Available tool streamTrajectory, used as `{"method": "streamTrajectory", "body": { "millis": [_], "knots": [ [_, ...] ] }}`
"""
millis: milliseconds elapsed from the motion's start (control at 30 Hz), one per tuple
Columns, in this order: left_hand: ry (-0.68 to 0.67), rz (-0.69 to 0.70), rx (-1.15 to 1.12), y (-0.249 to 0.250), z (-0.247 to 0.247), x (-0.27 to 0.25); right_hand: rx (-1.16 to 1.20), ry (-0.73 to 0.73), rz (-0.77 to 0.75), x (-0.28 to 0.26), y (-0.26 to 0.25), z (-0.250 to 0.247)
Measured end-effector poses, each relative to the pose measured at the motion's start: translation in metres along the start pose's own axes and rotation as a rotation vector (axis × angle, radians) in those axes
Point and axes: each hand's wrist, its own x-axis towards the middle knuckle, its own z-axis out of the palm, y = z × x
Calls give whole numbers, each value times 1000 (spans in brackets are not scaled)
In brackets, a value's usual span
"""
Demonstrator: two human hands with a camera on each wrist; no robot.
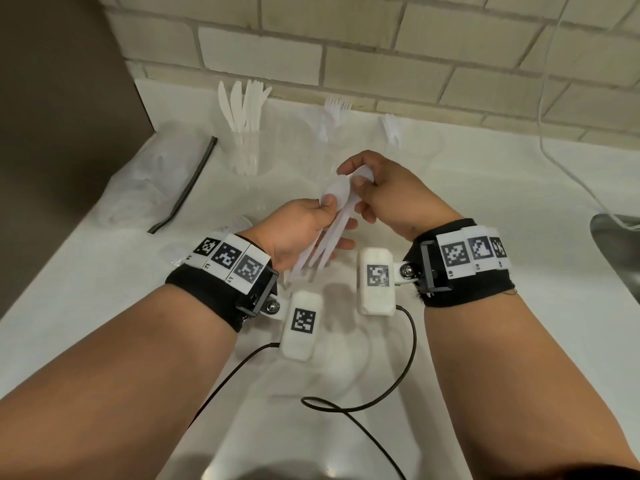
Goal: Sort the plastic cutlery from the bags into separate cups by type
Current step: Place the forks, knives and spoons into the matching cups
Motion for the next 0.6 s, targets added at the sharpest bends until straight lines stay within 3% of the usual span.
{"method": "streamTrajectory", "body": {
  "millis": [200, 300, 433, 600],
  "knots": [
    [3, 21, 54, 1, 4, 1, 296, -70, 37, -5, -6, 8],
    [-19, 50, 122, 0, 2, 1, 109, -82, 11, -6, -6, 7],
    [-43, 83, 192, -1, 7, 0, -18, 25, -6, 2, 3, 14],
    [85, 113, 444, -3, 1, 5, -69, 184, -47, 15, 11, 1]
  ]
}}
